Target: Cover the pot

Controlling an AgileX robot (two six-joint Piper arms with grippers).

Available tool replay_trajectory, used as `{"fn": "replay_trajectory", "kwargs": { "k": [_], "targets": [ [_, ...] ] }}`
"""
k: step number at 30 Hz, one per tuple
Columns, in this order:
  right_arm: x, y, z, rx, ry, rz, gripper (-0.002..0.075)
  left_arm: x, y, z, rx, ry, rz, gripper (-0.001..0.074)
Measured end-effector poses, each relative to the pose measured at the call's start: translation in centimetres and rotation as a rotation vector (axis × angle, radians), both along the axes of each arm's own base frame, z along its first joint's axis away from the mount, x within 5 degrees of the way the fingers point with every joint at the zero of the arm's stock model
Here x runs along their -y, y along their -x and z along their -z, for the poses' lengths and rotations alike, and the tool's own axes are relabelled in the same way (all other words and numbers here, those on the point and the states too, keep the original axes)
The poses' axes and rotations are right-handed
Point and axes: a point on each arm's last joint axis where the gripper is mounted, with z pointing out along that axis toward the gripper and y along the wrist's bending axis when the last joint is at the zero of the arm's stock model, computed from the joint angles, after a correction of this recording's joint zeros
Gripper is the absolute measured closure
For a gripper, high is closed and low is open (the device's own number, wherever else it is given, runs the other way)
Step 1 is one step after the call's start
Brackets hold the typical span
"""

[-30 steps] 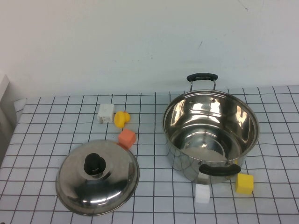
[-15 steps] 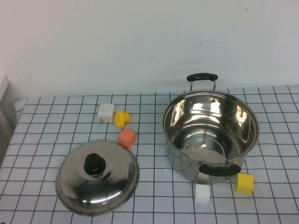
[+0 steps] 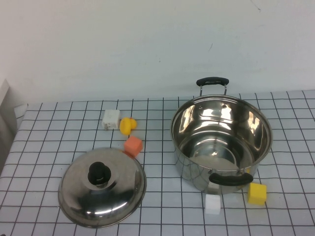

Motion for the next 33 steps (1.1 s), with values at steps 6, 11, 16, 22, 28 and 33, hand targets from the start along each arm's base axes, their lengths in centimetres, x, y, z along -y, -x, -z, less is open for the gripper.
{"fn": "replay_trajectory", "kwargs": {
  "k": [6,11,16,22,28,33],
  "targets": [
    [0.0,0.0,0.0,0.0,0.0,0.0,0.0717,0.0,0.0,0.0,0.001,0.002,0.0,0.0736],
    [0.0,0.0,0.0,0.0,0.0,0.0,0.0717,0.0,0.0,0.0,0.001,0.0,0.0,0.0736],
    [0.0,0.0,0.0,0.0,0.0,0.0,0.0717,0.0,0.0,-0.1,0.009,-0.006,0.0,0.0737],
    [0.0,0.0,0.0,0.0,0.0,0.0,0.0717,-0.1,-0.3,-1.4,0.163,-0.02,-0.013,0.0737],
    [0.0,0.0,0.0,0.0,0.0,0.0,0.0717,-0.3,-0.3,-3.3,0.379,-0.005,-0.037,0.0736],
    [0.0,0.0,0.0,0.0,0.0,0.0,0.0717,-0.5,-0.1,-4.8,0.546,0.005,-0.056,0.0736]
  ]
}}
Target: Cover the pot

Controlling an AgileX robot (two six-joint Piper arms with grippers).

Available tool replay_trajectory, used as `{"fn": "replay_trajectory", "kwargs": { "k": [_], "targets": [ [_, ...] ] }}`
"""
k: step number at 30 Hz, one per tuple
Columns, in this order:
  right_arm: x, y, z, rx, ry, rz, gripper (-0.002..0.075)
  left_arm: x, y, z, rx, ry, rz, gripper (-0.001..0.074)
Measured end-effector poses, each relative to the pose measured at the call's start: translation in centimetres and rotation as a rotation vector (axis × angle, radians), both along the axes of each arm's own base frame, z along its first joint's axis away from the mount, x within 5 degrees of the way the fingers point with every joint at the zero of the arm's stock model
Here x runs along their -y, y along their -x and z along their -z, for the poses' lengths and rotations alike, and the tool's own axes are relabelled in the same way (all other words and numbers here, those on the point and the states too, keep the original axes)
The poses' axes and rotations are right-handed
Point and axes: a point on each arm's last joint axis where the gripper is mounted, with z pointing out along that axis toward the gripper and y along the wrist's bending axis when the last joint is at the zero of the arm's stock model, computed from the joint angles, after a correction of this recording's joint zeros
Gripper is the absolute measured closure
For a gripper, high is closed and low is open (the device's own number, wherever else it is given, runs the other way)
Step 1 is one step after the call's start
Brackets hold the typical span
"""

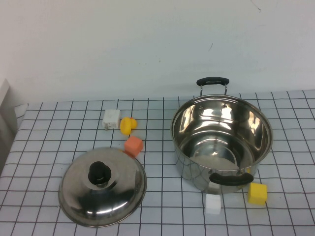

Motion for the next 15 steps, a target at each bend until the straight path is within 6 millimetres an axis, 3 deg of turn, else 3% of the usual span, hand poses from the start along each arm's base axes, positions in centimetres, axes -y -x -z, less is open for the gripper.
{"fn": "replay_trajectory", "kwargs": {
  "k": [15],
  "targets": [
    [0.0,0.0,0.0,0.0,0.0,0.0,0.0717,-0.08,0.19,-0.62,0.072,0.001,-0.008,0.0737]
  ]
}}
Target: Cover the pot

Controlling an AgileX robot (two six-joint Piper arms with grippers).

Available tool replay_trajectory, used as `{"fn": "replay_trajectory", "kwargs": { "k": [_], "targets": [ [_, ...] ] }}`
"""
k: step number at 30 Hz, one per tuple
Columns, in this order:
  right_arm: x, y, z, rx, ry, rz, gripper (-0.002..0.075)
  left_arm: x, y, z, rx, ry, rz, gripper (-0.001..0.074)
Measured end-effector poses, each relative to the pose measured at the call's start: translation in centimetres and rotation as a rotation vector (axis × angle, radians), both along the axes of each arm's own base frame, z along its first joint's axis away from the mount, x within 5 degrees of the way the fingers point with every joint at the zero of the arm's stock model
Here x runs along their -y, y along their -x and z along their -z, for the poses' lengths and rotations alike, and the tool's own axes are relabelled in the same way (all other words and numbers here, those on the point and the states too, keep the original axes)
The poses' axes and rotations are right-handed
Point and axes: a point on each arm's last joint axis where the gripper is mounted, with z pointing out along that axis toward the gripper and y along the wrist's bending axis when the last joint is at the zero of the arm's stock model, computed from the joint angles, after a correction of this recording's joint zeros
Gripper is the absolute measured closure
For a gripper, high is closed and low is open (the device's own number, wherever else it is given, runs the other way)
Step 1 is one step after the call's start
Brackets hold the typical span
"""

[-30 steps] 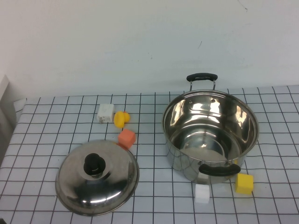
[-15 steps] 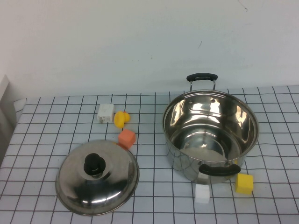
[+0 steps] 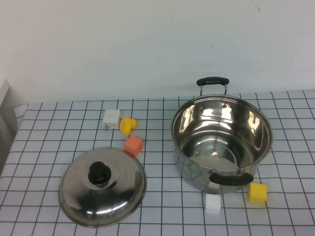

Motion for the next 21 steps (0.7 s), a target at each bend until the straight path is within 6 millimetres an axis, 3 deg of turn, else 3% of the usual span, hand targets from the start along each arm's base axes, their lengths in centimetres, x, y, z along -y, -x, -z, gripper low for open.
{"fn": "replay_trajectory", "kwargs": {
  "k": [8,11,17,21],
  "targets": [
    [0.0,0.0,0.0,0.0,0.0,0.0,0.0717,-0.2,0.4,-0.9,0.1,0.088,0.012,0.0736],
    [0.0,0.0,0.0,0.0,0.0,0.0,0.0717,-0.2,0.4,-1.5,0.058,0.095,0.018,0.0736],
    [0.0,0.0,0.0,0.0,0.0,0.0,0.0717,0.0,1.5,-7.4,0.069,0.008,0.008,0.0736],
    [0.0,0.0,0.0,0.0,0.0,0.0,0.0717,0.1,0.5,-10.3,0.022,-0.07,-0.01,0.0736]
  ]
}}
